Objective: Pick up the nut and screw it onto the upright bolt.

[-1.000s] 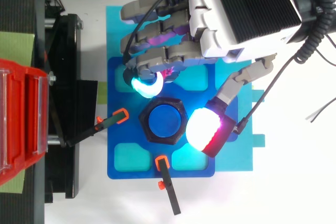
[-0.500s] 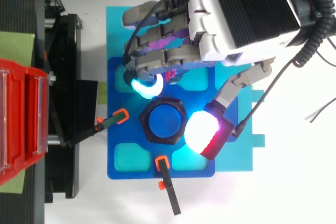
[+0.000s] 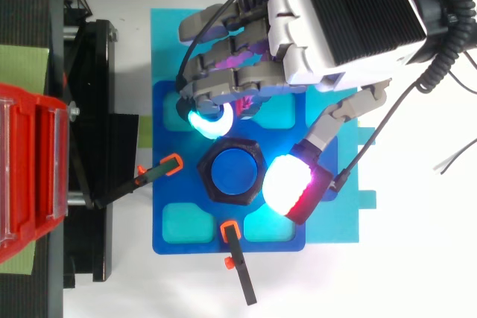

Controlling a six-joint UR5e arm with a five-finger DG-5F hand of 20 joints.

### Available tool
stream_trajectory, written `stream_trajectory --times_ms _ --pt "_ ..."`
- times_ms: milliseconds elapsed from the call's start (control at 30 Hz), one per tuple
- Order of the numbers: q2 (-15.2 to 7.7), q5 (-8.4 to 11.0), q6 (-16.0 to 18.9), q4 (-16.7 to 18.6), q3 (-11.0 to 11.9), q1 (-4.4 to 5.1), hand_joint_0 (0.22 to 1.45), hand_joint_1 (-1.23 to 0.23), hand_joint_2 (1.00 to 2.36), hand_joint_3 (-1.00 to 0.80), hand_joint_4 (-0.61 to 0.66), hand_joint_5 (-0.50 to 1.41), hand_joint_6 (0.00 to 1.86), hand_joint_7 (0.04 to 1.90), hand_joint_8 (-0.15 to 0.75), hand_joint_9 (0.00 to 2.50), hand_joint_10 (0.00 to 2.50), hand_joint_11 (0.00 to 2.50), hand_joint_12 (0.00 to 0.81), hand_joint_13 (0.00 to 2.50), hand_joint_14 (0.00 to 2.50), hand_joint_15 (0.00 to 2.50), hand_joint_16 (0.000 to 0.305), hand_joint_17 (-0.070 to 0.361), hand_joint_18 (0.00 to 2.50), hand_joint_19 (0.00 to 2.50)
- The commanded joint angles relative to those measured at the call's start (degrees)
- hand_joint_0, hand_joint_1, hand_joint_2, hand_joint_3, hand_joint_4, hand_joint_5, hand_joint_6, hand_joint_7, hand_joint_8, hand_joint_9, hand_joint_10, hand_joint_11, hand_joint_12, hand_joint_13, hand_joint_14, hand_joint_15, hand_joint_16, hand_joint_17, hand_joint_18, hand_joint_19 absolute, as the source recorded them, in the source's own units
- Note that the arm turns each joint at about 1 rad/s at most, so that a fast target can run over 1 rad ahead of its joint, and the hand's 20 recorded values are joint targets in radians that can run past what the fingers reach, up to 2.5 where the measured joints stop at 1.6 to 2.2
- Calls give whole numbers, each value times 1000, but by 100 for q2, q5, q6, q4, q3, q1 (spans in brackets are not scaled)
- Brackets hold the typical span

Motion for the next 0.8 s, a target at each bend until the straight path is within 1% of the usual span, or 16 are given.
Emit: stream_trajectory --times_ms 0,100,167,233,400,767 --pt "0 -2 3 -1 0 -7 480 -252 1000 -500 86 98 502 1356 177 1531 0 13 186 808 0 0 20 44 505 0" --pt "0 -11 3 -19 0 -7 474 -261 1000 -500 91 98 502 1370 181 1539 0 18 189 813 0 0 20 45 509 0" --pt "0 -2 3 -10 0 -7 447 -301 1000 -500 103 94 502 1356 208 1513 2 0 205 812 0 0 22 50 520 0" --pt "0 -2 3 -1 0 -16 413 -461 1000 -500 121 84 502 1339 235 1508 0 8 223 791 0 0 25 57 494 0" --pt "0 -11 3 -1 0 -7 392 -573 1000 -500 131 74 502 1330 246 1474 0 14 235 744 0 0 27 61 448 0" --pt "0 16 3 8 0 -7 379 -550 1000 -500 155 69 503 1295 248 1425 0 8 248 714 0 0 29 66 412 0"
